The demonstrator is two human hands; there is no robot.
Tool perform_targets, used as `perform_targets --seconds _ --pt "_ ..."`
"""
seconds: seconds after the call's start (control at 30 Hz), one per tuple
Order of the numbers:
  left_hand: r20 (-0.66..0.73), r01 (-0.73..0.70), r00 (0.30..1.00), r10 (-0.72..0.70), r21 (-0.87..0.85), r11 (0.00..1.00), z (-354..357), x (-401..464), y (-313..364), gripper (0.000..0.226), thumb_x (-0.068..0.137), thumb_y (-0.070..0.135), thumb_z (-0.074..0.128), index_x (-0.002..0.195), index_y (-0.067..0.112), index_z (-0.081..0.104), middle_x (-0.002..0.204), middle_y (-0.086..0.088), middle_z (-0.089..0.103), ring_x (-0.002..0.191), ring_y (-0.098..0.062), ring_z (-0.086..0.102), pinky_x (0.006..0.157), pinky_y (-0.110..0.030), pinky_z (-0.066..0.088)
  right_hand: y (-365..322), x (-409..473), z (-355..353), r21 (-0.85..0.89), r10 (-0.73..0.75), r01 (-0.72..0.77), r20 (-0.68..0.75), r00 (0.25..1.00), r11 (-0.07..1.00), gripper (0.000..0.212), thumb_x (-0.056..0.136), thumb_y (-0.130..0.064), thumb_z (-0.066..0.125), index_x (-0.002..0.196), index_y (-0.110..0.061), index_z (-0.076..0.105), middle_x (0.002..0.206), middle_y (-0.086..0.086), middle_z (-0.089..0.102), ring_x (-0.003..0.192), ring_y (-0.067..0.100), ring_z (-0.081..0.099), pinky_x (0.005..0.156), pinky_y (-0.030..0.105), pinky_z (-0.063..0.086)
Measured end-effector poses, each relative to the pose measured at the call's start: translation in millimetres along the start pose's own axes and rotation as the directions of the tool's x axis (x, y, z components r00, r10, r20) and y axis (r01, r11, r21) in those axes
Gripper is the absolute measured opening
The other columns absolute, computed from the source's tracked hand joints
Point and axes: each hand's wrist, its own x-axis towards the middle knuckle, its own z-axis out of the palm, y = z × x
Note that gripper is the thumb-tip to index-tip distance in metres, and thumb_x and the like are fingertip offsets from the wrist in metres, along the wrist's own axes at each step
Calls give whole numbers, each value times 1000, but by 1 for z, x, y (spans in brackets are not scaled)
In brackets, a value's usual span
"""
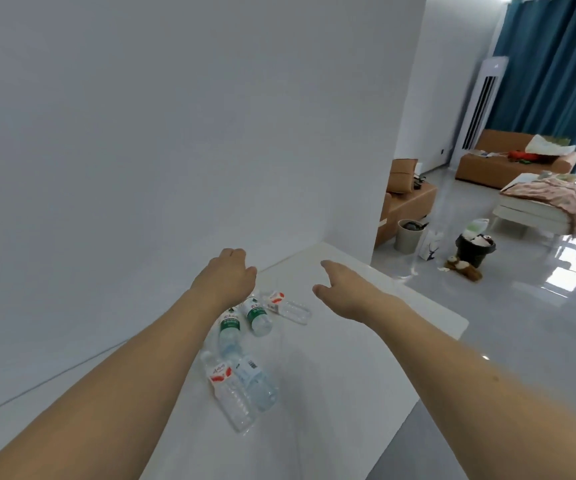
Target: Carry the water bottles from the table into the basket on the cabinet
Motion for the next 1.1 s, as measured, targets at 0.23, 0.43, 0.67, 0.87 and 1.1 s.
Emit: perform_targets --seconds 0.23,0.43,0.67,0.87,1.1 --pt "159 533 844 -513 -366 763 41 13 -87 19 93 22 48 94 4 53 87 -9 52 70 -20 47 57 -26 32 -15 70 87 125 -59 29 244 968 992 53 97 -29 45 146 -11 37 146 11 46 129 27 47 101 36 39" --pt "371 753 624 -688 -523 400 143 37 -154 19 92 17 56 106 9 46 79 -6 48 75 -21 50 56 -26 37 -13 135 191 158 15 -92 433 902 983 64 94 -33 50 152 -14 29 153 10 38 135 28 43 109 38 38" --pt "518 778 512 -685 -618 114 272 83 -222 42 79 35 67 107 6 57 99 -10 64 91 -27 63 83 -36 52 7 204 316 214 93 -242 538 838 946 69 93 -44 53 149 -10 30 151 11 40 129 28 49 104 38 43" --pt "584 757 401 -706 -645 -104 357 89 -278 75 43 54 69 106 13 62 99 -11 69 84 -30 70 75 -45 59 19 221 359 265 60 -237 538 841 935 50 72 -44 71 114 -20 55 109 3 65 97 19 63 89 44 54" --pt "606 626 535 -588 -752 -206 313 77 -248 24 82 25 68 100 11 60 90 -16 68 79 -33 68 69 -39 55 22 236 359 263 57 -281 630 775 923 74 49 -48 73 116 -26 53 110 6 60 92 25 66 79 44 59"
